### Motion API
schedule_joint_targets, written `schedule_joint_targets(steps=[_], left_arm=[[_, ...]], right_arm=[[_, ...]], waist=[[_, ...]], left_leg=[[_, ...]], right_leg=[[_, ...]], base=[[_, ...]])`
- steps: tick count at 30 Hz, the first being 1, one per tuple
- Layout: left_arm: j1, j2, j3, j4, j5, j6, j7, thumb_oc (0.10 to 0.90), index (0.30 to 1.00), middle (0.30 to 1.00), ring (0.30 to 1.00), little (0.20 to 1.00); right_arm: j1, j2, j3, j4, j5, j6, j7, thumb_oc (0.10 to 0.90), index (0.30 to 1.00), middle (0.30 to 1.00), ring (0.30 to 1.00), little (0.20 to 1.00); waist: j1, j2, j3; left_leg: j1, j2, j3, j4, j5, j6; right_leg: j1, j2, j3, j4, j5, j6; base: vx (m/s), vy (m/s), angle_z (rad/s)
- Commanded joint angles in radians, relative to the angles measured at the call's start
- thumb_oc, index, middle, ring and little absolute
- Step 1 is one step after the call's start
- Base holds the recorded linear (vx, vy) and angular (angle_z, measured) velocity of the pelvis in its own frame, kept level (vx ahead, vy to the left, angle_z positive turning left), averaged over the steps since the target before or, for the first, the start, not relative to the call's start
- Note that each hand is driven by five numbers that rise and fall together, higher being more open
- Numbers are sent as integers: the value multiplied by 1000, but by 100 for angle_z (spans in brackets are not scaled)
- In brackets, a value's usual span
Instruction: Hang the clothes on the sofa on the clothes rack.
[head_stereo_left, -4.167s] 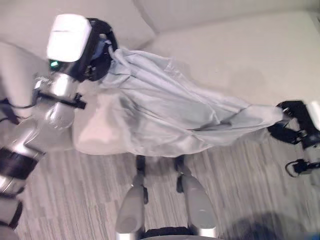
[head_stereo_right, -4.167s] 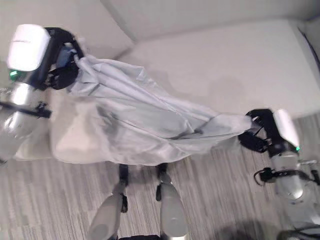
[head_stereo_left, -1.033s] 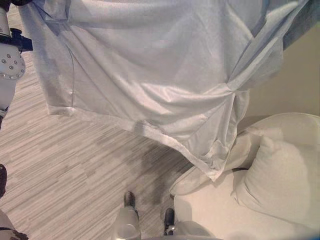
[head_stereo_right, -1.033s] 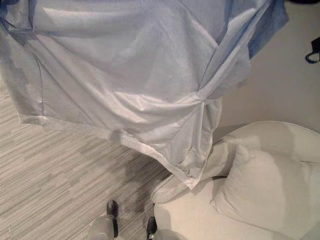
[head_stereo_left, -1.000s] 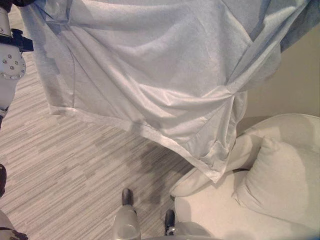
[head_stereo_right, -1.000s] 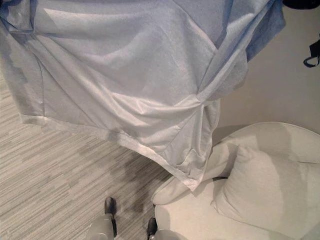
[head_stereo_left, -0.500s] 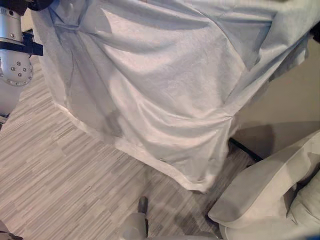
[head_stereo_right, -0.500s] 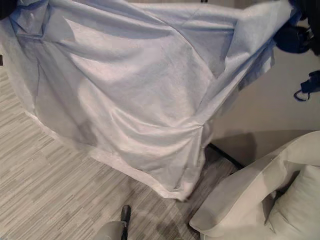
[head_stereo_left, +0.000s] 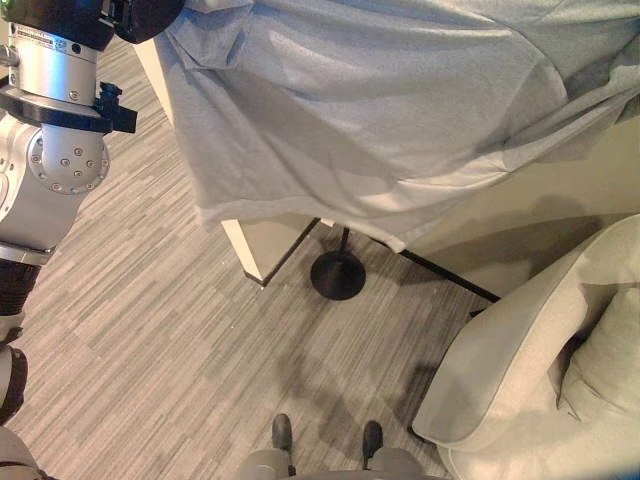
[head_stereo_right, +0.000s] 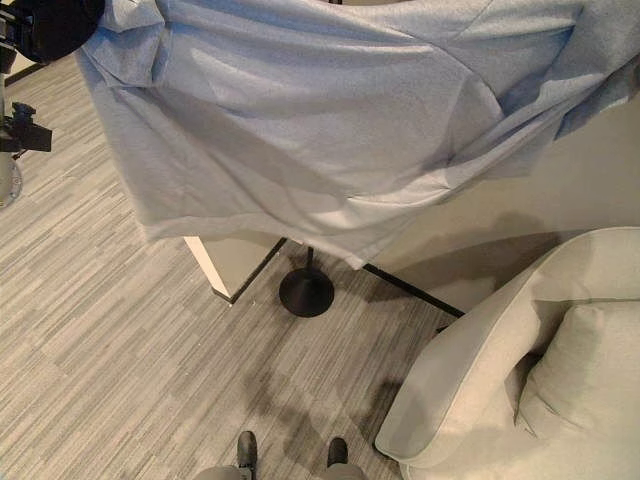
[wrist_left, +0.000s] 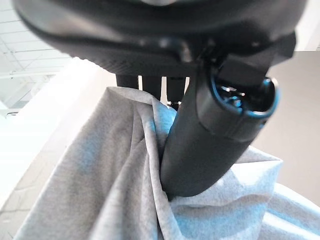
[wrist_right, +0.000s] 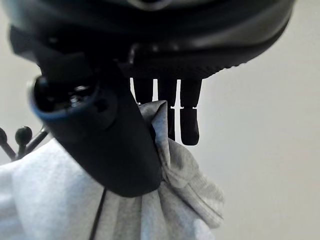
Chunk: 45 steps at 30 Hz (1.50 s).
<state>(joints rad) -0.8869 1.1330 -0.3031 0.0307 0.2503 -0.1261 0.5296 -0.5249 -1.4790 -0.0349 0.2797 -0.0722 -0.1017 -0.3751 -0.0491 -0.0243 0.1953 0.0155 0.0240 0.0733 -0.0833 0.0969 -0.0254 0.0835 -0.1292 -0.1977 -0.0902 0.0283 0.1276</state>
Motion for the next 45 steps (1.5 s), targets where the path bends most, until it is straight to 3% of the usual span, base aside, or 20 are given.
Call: schedule_joint_targets(steps=[1,10,12,14,15,16,17,19,21,23,25,31,32,33,35,39,40,42,43,45], left_arm=[[-73,-8,159,48,-12,13,65,400,300,300,300,300],[-136,21,123,73,-40,19,78,400,300,300,300,300],[-203,41,70,77,-62,26,81,400,300,300,300,300],[-261,41,6,105,-96,21,82,400,300,300,300,300],[-303,52,-28,133,-117,25,98,400,300,300,300,300],[-325,52,-44,142,-120,24,101,400,300,300,300,300],[-333,53,-49,154,-123,23,104,400,300,300,300,300],[-355,47,-79,164,-125,21,102,400,300,300,300,300],[-379,64,-109,201,-130,23,107,400,300,300,300,300],[-396,61,-112,237,-141,31,111,400,300,300,300,300],[-396,39,-95,240,-132,34,112,400,300,300,300,300],[-400,17,-102,261,-125,35,105,400,300,300,300,300],[-425,10,-130,265,-121,34,99,400,300,300,300,300],[-427,9,-132,266,-122,34,99,400,300,300,300,300],[-460,-5,-158,268,-127,42,96,400,300,300,300,300],[-485,-2,-166,280,-124,49,95,400,300,300,300,300],[-501,-6,-176,291,-123,50,103,400,300,300,300,300],[-502,-13,-175,298,-116,52,103,400,300,300,300,300],[-503,-13,-175,298,-116,52,104,400,300,300,300,300],[-491,-1,-195,319,-76,61,106,400,300,300,300,300]], right_arm=[[-23,-74,-95,-16,-4,-10,-59,400,300,300,300,300],[-210,-72,84,0,-15,-1,-53,400,300,300,300,300],[-366,-89,219,29,-12,15,-53,400,300,300,300,300],[-513,-62,372,84,4,25,-60,400,300,300,300,300],[-642,-49,498,123,8,41,-55,400,300,300,300,300],[-681,-44,534,128,13,42,-57,400,300,300,300,300],[-742,-39,593,143,17,41,-58,400,300,300,300,300],[-870,-12,723,179,20,34,-68,400,300,300,300,300],[-978,20,828,214,17,31,-76,400,300,300,300,300],[-1041,47,899,239,16,37,-65,400,300,300,300,300],[-1065,76,905,239,3,58,-59,400,300,300,300,300],[-1060,91,896,254,-26,78,-56,400,300,300,300,300],[-1072,89,907,272,-34,90,-54,400,300,300,300,300],[-1073,88,908,273,-34,89,-54,400,300,300,300,300],[-1118,110,933,295,-42,103,-56,400,300,300,300,300],[-1145,136,953,334,-35,101,-62,400,300,300,300,300],[-1173,140,967,343,-23,103,-61,400,300,300,300,300],[-1198,129,977,365,-2,101,-70,400,300,300,300,300],[-1204,129,982,366,-1,100,-70,400,300,300,300,300],[-1217,75,1014,405,-2,107,-73,400,300,300,300,300]], waist=[[37,-56,-109],[76,-90,-76],[111,-119,-31],[127,-139,-13],[140,-133,-24],[142,-129,-32],[141,-132,-34],[155,-104,-52],[178,-101,-73],[177,-83,-85],[169,-53,-132],[165,-57,-174],[162,-58,-178],[164,-59,-179],[143,-42,-144],[136,-11,-110],[124,-4,-98],[99,7,-80],[97,11,-80],[61,-10,-62]], left_leg=[[81,-10,8,-4,-124,-59],[73,50,37,223,-127,-85],[-51,71,-12,515,-9,-72],[-174,24,-44,655,-25,-47],[-230,-39,-62,578,-80,-39],[-239,-43,-58,504,-91,-39],[-228,-50,-52,478,-80,-38],[-272,-39,-3,162,-13,-66],[-278,-49,-15,-2,35,-86],[-273,-49,-25,-4,28,-88],[-214,-45,-37,-4,88,-95],[-148,-74,-16,-4,54,-73],[-113,-99,-9,-4,27,-51],[-114,-99,-8,-4,26,-51],[-39,-124,-10,-4,-16,-6],[7,-98,3,-4,-49,5],[32,-85,1,-4,-72,-4],[48,-80,-18,-4,-81,-11],[44,-76,-20,-4,-77,-12],[66,-86,-49,-4,-104,-21]], right_leg=[[24,52,11,3,-10,33],[74,73,15,22,-43,-5],[102,86,46,41,-57,-41],[121,92,68,32,-54,-54],[156,100,100,11,-61,-45],[159,98,103,6,-61,-40],[157,89,106,5,-61,-38],[193,107,103,3,-89,-23],[225,107,122,3,-114,-10],[233,110,132,3,-123,-7],[243,97,132,3,-144,14],[248,17,118,52,-95,57],[215,-28,117,177,-19,78],[213,-29,119,180,-21,78],[99,-80,132,448,164,72],[-18,-122,63,578,126,54],[-76,-117,-1,492,44,40],[-119,-59,-21,362,-10,39],[-115,-53,-27,348,0,36],[-105,13,47,85,25,73]], base=[[64,-80,8],[60,-158,-5],[44,-291,-28],[123,-230,-44],[242,-56,-38],[221,6,-19],[207,17,-18],[382,32,-30],[445,32,-30],[345,71,-63],[467,174,-50],[288,142,4],[193,149,3],[349,323,7],[229,298,1],[146,111,-11],[194,-28,-12],[167,-63,-14],[204,-138,-10],[203,-137,14]])
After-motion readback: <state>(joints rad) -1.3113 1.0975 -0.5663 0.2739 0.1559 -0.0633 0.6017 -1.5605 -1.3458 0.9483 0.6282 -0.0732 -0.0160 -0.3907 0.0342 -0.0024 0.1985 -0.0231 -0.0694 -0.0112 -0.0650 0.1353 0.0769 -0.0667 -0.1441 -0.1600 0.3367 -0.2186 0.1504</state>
